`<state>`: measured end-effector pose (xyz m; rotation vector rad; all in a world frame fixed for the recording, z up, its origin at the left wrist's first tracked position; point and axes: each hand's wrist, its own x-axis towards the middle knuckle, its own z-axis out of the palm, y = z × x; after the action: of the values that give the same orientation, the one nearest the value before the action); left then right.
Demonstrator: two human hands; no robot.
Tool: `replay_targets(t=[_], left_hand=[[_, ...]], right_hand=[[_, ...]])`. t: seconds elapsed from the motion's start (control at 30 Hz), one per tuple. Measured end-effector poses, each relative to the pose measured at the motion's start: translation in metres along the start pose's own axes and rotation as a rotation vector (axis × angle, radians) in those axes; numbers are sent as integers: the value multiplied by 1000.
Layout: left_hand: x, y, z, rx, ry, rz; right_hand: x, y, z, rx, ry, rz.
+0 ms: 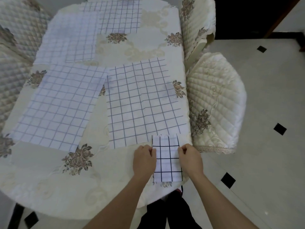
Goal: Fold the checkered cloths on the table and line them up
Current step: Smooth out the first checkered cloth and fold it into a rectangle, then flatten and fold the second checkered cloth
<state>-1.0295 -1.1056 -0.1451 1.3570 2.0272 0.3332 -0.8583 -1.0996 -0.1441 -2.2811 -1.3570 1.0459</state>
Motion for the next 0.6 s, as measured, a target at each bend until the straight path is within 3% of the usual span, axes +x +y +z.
replay_targets(t=[0.6], left_hand=[[-10,-5,-6,30,117,1]], right_hand=[[-7,-1,-16,-23,-7,-70]])
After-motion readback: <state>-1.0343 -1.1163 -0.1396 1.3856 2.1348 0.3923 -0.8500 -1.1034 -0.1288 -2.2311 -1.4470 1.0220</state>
